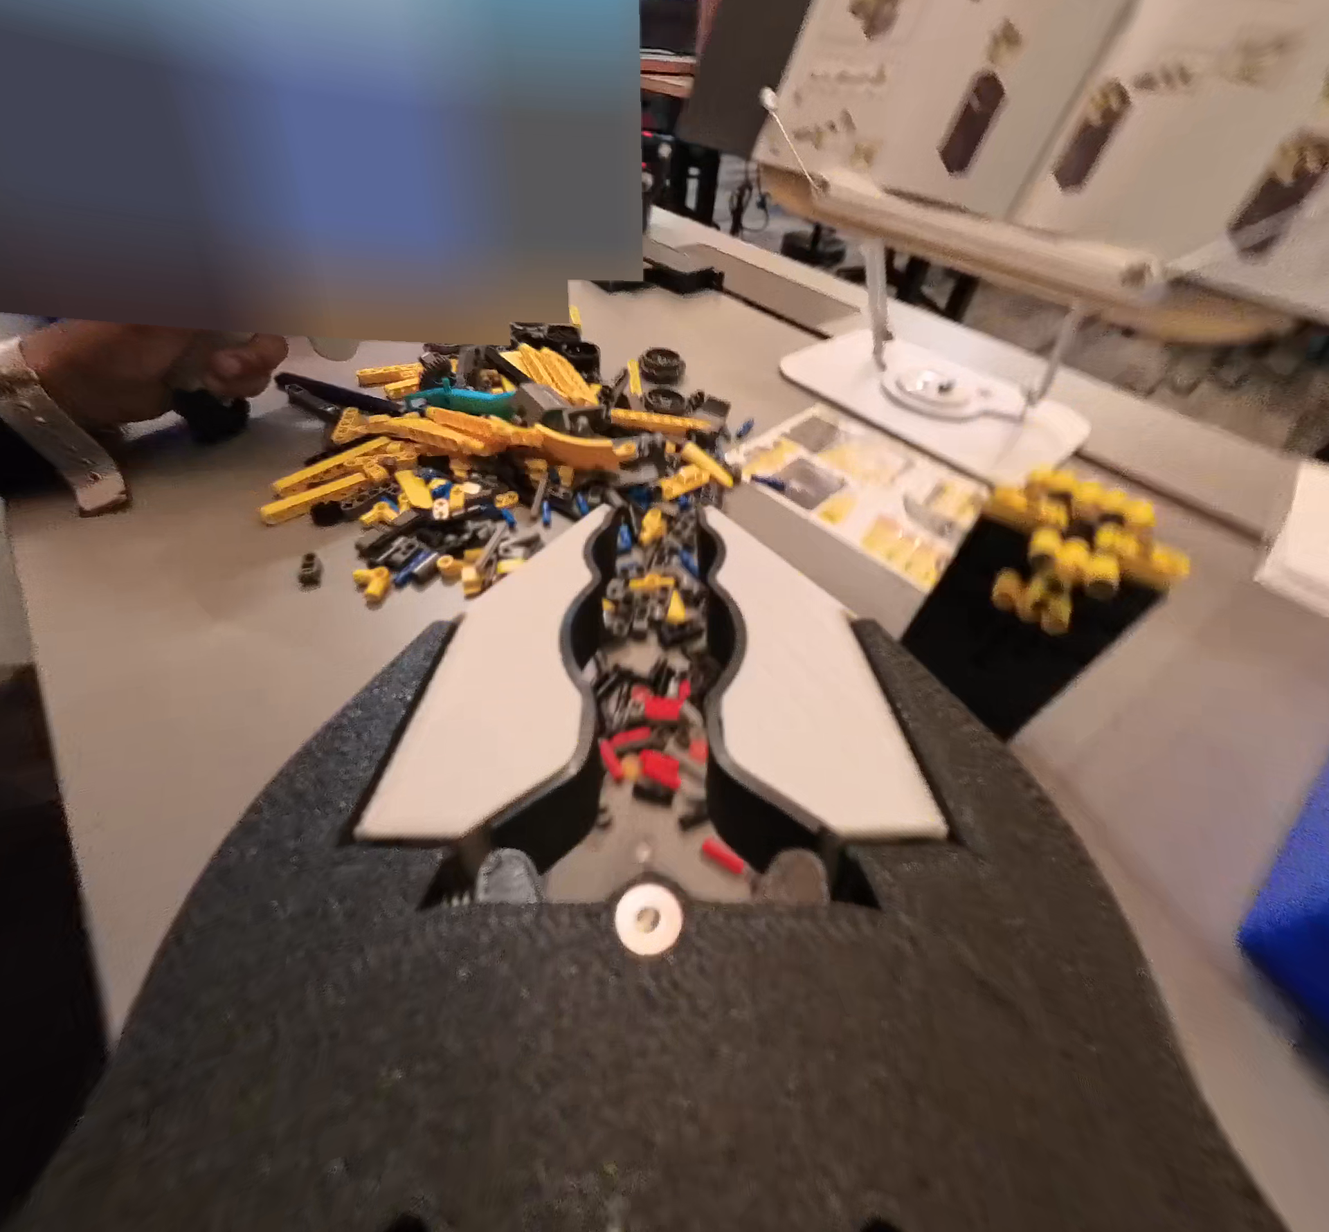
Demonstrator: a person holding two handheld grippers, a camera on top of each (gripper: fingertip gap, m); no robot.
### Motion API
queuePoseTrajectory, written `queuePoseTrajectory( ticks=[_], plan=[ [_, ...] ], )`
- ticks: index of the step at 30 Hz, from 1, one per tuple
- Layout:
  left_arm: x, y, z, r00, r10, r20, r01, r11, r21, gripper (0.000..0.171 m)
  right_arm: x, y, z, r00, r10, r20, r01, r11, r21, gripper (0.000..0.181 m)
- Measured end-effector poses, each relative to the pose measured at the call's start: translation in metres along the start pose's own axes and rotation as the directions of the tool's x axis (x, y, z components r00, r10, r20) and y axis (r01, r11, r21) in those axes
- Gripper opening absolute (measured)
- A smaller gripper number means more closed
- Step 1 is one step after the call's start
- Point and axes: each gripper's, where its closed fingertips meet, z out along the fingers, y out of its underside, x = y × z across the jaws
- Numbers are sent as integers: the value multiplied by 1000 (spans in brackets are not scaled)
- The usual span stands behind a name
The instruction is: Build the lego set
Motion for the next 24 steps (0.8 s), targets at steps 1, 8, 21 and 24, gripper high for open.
queuePoseTrajectory(
  ticks=[1, 8, 21, 24],
  plan=[
    [0, 0, 0, 1000, 1, -1, -1, 1000, -2, 22, 1, -7, 8, 998, -61, 7, 61, 998, 10, 21],
    [0, 0, 0, 1000, 6, 1, -6, 1000, 1, 22, -12, -10, 50, 976, -26, 215, 17, 999, 40, 21],
    [2, 4, 5, 1000, 5, -13, -5, 999, -47, 22, -12, 6, 50, 979, -23, 200, 20, 1000, 17, 21],
    [5, 0, 15, 997, 70, -33, -73, 993, -95, 22, -19, 7, 52, 973, -15, 229, 13, 1000, 11, 21]
  ],
)
